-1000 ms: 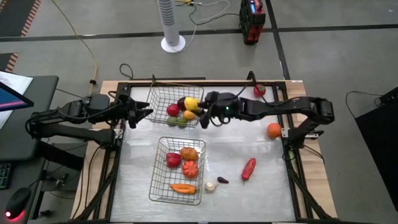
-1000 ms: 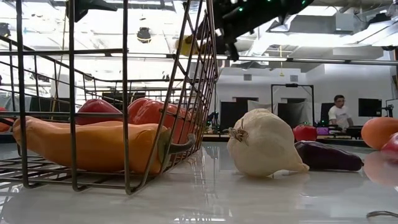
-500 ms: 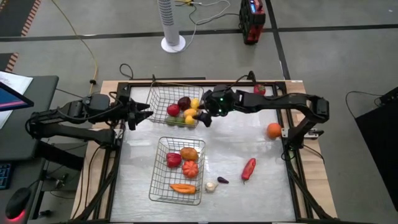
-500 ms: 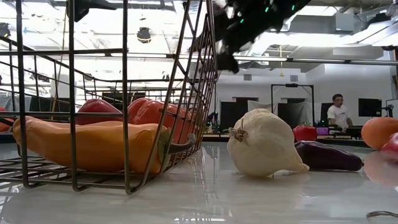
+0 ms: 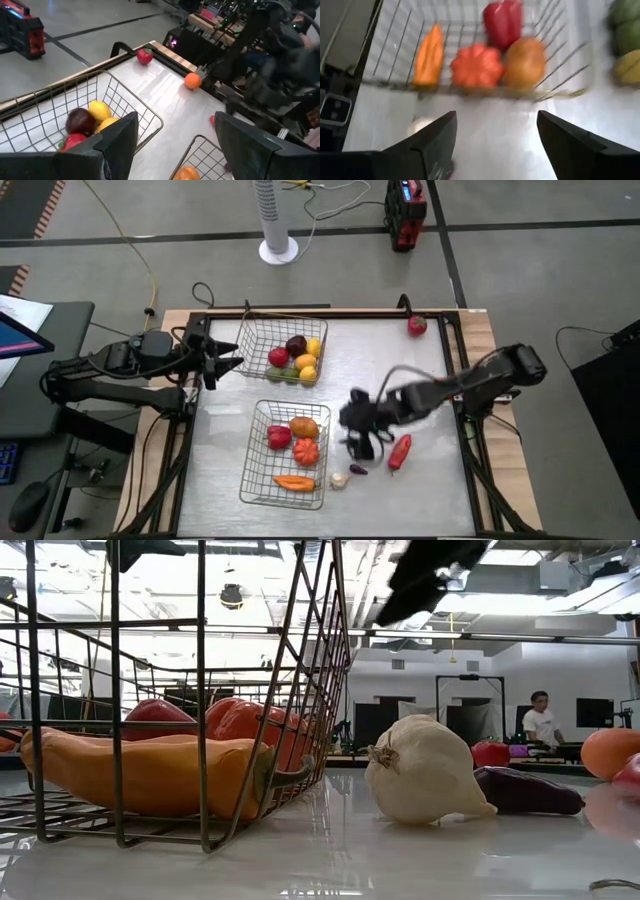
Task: Sort produce into baskets
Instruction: Put the eggplant into the bottom wire basket, then put the garlic into the bottom wire basket
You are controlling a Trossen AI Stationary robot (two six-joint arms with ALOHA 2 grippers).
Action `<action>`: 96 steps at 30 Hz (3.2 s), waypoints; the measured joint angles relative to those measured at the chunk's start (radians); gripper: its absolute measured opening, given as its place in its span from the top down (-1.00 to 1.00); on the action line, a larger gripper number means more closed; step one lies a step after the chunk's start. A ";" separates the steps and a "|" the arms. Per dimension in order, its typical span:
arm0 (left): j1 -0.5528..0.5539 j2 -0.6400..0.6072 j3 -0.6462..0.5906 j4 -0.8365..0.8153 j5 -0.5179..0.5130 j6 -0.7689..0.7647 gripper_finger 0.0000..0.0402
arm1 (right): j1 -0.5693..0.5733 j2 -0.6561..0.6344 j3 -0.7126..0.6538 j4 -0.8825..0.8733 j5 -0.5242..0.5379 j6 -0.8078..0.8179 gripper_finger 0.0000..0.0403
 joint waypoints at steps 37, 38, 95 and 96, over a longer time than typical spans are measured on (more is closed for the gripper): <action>0.000 0.000 0.000 0.002 0.001 0.073 -0.24 | 0.312 0.339 0.000 -0.018 0.197 0.339 -0.26; 0.000 0.000 0.000 0.002 0.001 0.073 -0.24 | 0.313 0.343 -0.001 -0.023 0.197 0.339 -0.23; 0.000 0.000 0.000 -0.008 -0.001 0.076 -0.24 | -0.095 0.121 -0.001 0.511 -0.228 0.238 -0.24; 0.000 0.000 0.000 -0.015 -0.001 0.076 -0.24 | -0.095 0.123 -0.001 0.507 -0.229 0.247 -0.32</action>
